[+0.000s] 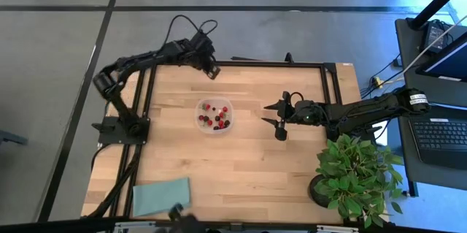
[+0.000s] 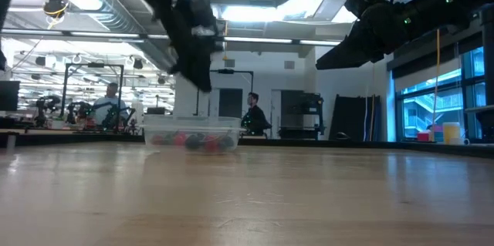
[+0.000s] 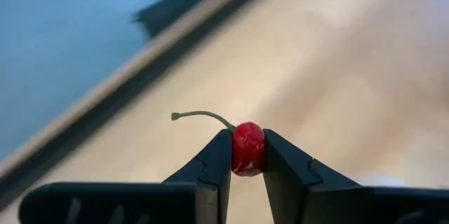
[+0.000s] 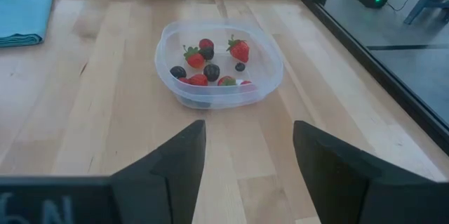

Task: Pick and placing Produce into tupperware
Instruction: Put the red cherry into the transparent container

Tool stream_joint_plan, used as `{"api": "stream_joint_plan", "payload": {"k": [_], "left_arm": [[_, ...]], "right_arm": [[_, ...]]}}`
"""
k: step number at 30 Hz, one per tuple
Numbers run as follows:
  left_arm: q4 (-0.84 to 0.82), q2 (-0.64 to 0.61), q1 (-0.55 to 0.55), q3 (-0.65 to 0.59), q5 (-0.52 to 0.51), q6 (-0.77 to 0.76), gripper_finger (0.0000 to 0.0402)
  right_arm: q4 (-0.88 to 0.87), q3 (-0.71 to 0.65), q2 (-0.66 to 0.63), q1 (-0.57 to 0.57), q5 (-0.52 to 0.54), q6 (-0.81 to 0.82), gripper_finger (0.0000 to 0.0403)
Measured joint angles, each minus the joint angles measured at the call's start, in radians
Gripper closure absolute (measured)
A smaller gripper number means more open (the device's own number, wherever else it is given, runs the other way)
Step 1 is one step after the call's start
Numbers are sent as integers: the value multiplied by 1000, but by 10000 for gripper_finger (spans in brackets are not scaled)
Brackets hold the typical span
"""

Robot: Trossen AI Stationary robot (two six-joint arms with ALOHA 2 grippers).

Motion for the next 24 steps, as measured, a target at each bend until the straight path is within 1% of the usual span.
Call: {"api": "stream_joint_plan", "payload": {"k": [3,5,10,13,17,20,24], "left_arm": [[-64,-84,-84,0,79,42,337],[-100,-121,-156,0,103,69,338],[-131,-136,-333,-1,88,90,341],[-121,-111,-411,-21,30,91,338],[-114,-97,-460,-96,-23,46,336],[-96,-94,-473,-170,-29,0,338],[-27,-95,-489,-252,-29,-39,339]], "right_arm": [[0,0,0,0,0,2,186],[0,0,0,0,0,2,186],[1,0,0,0,0,3,186],[0,0,0,0,0,14,186],[-15,1,0,0,0,53,186],[-33,1,0,0,0,54,186],[-31,1,0,0,0,56,186]]}}
